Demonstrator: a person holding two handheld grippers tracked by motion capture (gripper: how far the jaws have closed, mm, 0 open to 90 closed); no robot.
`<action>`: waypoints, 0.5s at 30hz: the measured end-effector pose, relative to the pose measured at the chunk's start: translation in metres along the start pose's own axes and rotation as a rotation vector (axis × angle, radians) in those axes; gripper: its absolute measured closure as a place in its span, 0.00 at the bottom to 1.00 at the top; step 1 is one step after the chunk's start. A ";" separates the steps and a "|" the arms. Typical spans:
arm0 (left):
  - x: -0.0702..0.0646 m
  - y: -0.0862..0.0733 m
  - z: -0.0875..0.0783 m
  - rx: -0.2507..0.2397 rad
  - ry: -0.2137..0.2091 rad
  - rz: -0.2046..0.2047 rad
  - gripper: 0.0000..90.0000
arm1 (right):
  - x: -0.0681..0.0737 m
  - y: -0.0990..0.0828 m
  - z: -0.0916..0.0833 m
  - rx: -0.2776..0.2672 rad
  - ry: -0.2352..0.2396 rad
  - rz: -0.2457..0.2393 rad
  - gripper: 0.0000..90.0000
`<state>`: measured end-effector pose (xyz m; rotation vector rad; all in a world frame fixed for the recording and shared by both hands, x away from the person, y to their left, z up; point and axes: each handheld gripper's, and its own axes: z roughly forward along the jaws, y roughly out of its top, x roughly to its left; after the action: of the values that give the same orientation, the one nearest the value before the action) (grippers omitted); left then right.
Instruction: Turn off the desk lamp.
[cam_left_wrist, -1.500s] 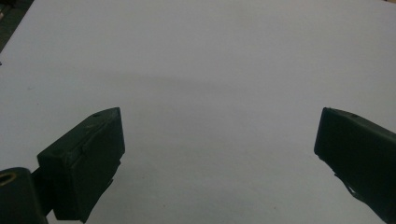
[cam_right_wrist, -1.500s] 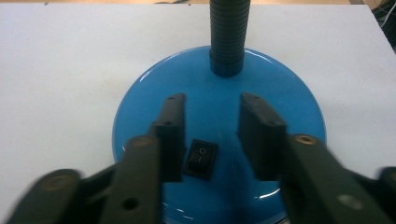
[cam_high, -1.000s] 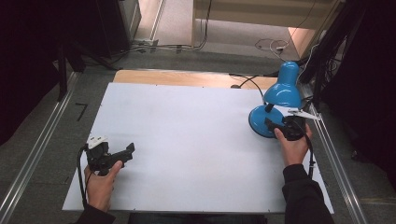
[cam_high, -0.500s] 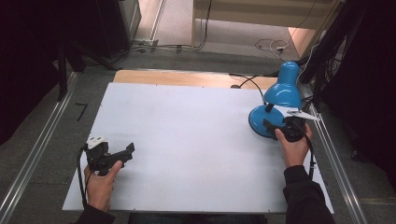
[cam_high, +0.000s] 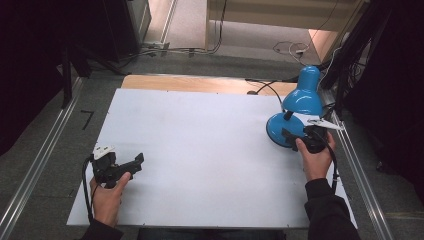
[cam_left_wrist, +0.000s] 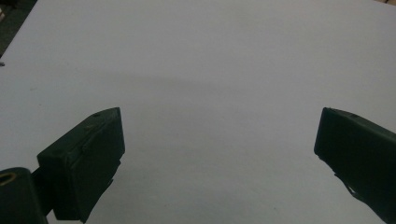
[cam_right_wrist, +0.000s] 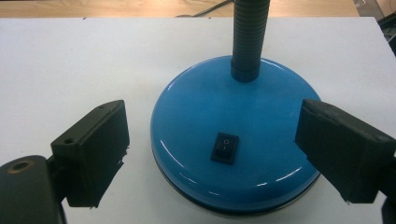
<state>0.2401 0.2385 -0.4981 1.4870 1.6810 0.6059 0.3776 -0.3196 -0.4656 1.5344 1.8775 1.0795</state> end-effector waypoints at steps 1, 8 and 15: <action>0.000 0.000 0.000 0.000 0.000 0.000 0.03 | 0.000 0.000 -0.001 -0.003 -0.003 -0.006 0.10; 0.000 0.000 0.000 -0.001 0.001 -0.002 0.03 | 0.000 0.001 -0.007 -0.005 0.000 -0.011 0.10; 0.000 0.000 -0.001 0.000 0.001 -0.001 0.03 | 0.002 0.000 -0.013 -0.004 0.001 -0.023 0.10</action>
<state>0.2396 0.2385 -0.4978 1.4855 1.6822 0.6060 0.3672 -0.3208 -0.4581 1.5060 1.8878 1.0735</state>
